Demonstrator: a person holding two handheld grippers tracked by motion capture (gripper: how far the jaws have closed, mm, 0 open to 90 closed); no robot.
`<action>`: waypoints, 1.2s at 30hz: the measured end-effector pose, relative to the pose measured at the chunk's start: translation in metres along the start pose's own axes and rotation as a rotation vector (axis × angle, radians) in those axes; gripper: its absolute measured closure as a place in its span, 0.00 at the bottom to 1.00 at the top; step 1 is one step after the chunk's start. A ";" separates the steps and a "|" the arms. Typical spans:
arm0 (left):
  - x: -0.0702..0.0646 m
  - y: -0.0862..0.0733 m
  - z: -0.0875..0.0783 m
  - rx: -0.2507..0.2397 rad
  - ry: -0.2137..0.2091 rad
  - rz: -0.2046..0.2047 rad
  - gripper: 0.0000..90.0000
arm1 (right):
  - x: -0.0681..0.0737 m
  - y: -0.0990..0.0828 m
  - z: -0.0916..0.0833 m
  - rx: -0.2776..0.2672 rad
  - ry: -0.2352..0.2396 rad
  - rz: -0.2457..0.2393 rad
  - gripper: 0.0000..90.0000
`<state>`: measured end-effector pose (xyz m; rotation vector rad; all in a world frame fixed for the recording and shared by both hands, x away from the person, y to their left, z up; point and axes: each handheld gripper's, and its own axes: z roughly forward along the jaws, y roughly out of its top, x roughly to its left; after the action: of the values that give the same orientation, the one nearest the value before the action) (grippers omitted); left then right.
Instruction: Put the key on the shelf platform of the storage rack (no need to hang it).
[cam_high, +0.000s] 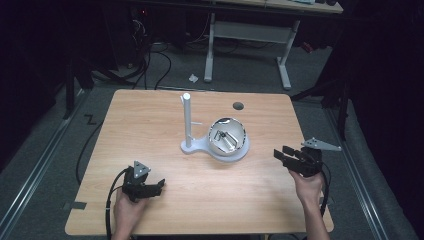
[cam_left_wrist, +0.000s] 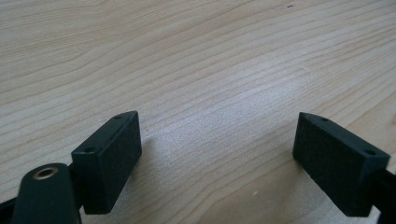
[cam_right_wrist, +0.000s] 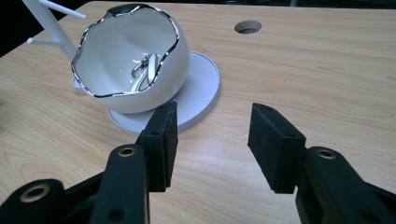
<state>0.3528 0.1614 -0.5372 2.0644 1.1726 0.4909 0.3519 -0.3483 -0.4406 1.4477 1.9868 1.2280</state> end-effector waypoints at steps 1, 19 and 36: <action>0.000 0.000 0.000 0.001 -0.001 0.000 0.17 | 0.000 -0.002 -0.001 -0.003 0.003 0.004 0.59; 0.000 0.000 0.000 0.001 0.002 -0.001 0.18 | -0.002 -0.030 -0.015 -0.003 0.002 0.045 0.59; -0.001 0.000 -0.001 0.001 0.003 -0.002 0.18 | 0.009 -0.049 0.004 0.012 0.047 0.070 0.59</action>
<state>0.3518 0.1613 -0.5370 2.0633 1.1773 0.4932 0.3235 -0.3429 -0.4817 1.5192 1.9930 1.2926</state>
